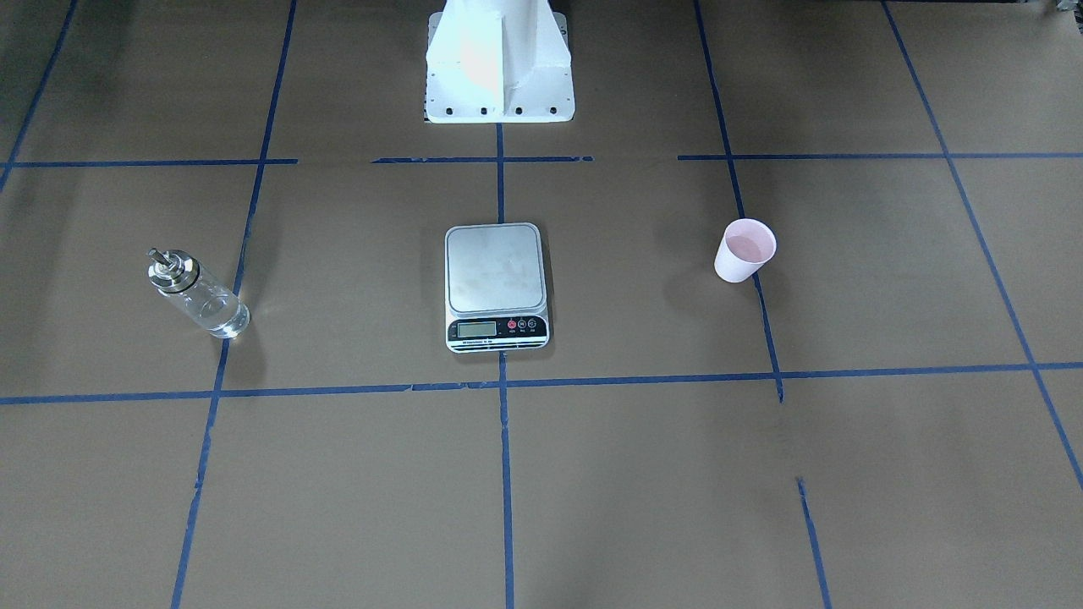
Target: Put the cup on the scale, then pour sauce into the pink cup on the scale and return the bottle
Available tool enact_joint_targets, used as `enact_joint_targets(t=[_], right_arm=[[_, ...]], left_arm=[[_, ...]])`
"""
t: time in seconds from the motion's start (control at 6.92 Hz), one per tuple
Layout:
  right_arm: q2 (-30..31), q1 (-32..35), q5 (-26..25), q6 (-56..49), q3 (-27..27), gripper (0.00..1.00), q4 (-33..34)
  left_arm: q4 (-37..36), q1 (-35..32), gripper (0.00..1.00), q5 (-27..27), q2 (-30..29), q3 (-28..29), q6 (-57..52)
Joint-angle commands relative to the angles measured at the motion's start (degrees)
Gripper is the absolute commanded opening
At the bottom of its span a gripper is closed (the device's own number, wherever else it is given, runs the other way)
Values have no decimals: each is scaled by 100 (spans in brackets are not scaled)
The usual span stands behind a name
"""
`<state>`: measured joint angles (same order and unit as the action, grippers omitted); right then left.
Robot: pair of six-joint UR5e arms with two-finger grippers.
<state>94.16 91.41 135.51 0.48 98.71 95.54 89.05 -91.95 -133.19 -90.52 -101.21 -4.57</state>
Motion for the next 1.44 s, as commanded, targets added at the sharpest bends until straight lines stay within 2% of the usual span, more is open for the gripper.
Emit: enact_joint_targets(t=[0.0,0.43,0.72,0.87,1.01,1.3], right_arm=[[-55,0,19,5,25,100,0],[-134,-9,19,14,43,100,9],[-143,-9,28,14,52,100,9],[-143,-9,10,5,61,100,9],[-135,0,27,5,165,100,17],[-187,-9,-8,-4,166,100,0]], left_arm=[[-125,97,100,30,-158,-957,35],[51,1360,100,83,-264,-1260,35],[339,1626,100,12,-238,-1496,1512],[585,2002,100,56,-238,-1498,2104],[709,2702,100,483,-255,-1567,2988],[1007,3689,100,880,-247,-1621,4911]])
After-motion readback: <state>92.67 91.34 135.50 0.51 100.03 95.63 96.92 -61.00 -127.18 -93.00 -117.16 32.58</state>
